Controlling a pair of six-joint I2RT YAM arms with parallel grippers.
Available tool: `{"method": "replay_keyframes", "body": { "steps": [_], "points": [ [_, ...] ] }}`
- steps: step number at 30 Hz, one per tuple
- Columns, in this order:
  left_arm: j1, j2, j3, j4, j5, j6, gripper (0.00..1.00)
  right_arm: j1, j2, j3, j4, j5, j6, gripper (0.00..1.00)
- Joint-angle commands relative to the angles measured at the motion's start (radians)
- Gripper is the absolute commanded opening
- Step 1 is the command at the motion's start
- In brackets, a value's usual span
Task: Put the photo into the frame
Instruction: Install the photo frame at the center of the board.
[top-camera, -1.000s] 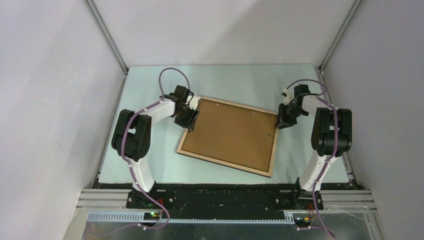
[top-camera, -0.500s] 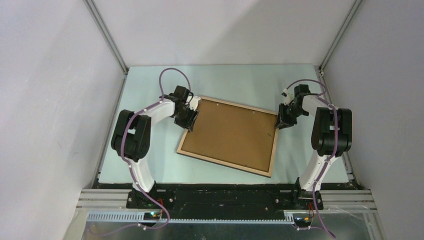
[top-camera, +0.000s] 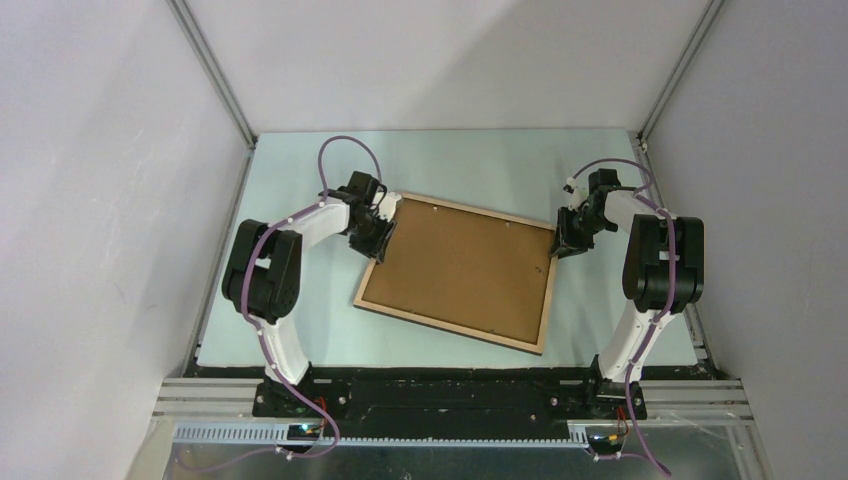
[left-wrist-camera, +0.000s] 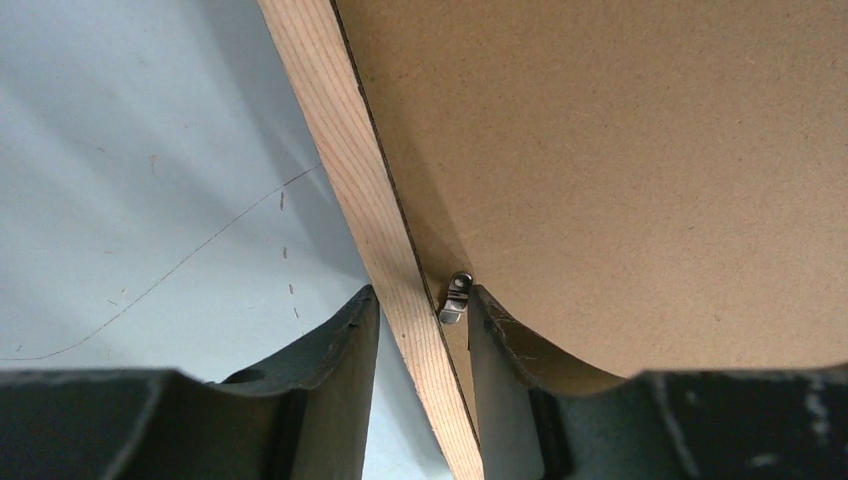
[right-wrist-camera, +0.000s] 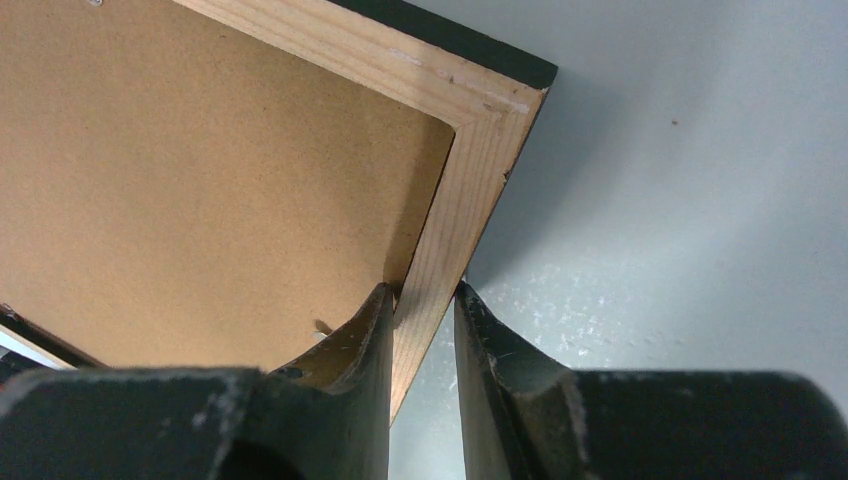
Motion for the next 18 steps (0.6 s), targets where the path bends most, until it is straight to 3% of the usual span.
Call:
{"method": "replay_keyframes", "body": {
  "steps": [1,18],
  "points": [
    [0.009,-0.042,-0.008,-0.009,-0.023,0.033,0.41,-0.001,0.028,0.018,0.045,-0.002,-0.040,0.12],
    [0.009,-0.027,0.005,-0.005,-0.004,0.042,0.30,0.001,0.033,0.018,0.046,-0.003,-0.042,0.12]
  ]
}}
